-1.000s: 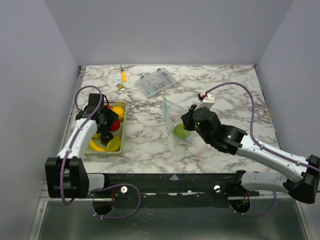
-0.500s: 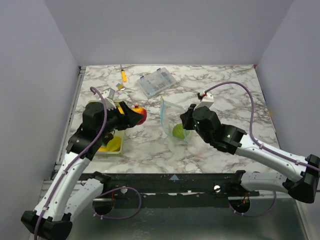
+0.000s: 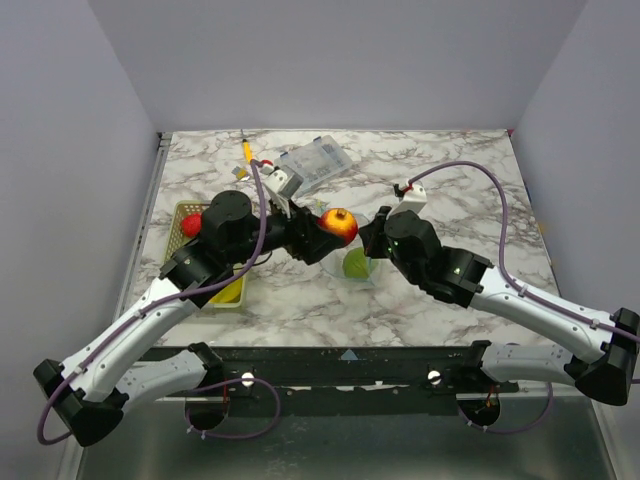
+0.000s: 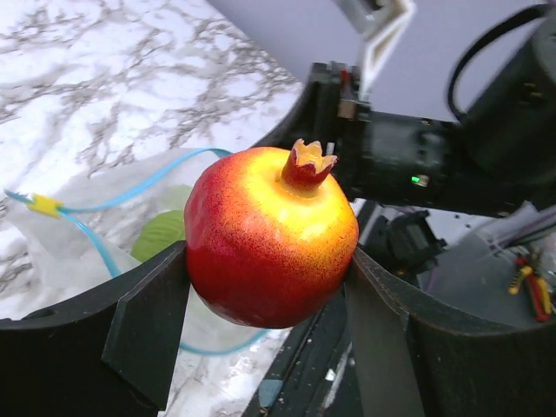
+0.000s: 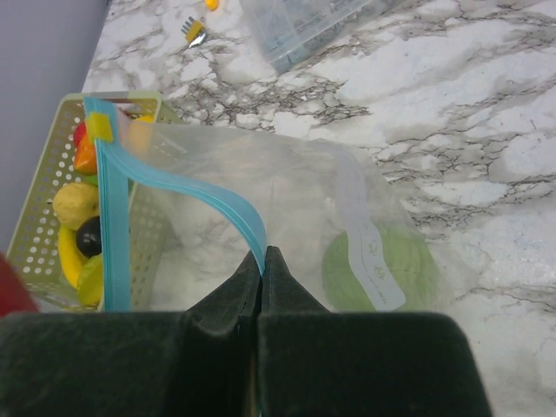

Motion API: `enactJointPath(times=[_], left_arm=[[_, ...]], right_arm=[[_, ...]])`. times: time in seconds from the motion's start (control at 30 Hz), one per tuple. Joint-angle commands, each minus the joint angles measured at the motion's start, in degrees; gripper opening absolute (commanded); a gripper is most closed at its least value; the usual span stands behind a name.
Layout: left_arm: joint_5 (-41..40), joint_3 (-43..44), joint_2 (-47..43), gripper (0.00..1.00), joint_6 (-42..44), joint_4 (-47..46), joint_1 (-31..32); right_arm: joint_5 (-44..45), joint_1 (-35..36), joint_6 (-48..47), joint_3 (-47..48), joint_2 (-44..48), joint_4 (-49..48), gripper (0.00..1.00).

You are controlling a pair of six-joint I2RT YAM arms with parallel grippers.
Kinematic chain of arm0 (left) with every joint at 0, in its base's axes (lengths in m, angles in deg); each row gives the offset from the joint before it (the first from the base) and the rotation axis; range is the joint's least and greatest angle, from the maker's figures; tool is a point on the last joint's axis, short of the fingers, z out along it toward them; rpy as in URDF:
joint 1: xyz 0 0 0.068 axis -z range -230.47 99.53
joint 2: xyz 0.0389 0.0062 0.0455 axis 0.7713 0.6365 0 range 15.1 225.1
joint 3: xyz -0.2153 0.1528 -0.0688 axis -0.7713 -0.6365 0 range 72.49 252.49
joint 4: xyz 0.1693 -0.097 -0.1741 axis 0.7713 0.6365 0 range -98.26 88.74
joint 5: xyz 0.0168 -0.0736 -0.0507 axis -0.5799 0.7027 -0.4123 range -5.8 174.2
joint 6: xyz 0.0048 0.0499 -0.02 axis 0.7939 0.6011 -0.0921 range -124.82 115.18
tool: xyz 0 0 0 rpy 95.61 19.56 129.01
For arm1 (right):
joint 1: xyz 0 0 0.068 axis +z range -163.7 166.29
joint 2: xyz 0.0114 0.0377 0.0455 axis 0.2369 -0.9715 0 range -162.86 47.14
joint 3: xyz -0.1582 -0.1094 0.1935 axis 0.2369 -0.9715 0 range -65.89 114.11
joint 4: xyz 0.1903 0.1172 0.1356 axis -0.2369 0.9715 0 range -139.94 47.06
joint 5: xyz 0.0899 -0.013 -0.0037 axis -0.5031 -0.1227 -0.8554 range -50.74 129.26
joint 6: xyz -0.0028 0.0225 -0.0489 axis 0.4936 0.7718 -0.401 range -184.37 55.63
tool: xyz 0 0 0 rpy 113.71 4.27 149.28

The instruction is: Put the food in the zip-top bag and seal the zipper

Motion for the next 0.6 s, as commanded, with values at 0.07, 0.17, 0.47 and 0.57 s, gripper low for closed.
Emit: enactJointPath(times=[0.07,0.17,0.47,0.57], left_arm=[[-14.7,2.4,5.1,0.16,3.6,5.0,3.4],[-17.7,3.0,6.7,0.47,2.8,6.1,3.9],[-21.8,4.0,7.1,0.99,3.5,9.0,4.2],[-21.8,4.0,5.5,0.98,4.2,10.1,4.3]], right_arm=[[-0.5,0.1,0.5,2.2,0.7,-0.1,0.01],[-0.5,0.1,0.7,2.1,1.0,0.0,0.01],[-0.9,0.1,0.8,2.1,0.6,-0.1,0.01],[-1.0,0.0,0.8,2.2,0.4,-0.2,0.01]])
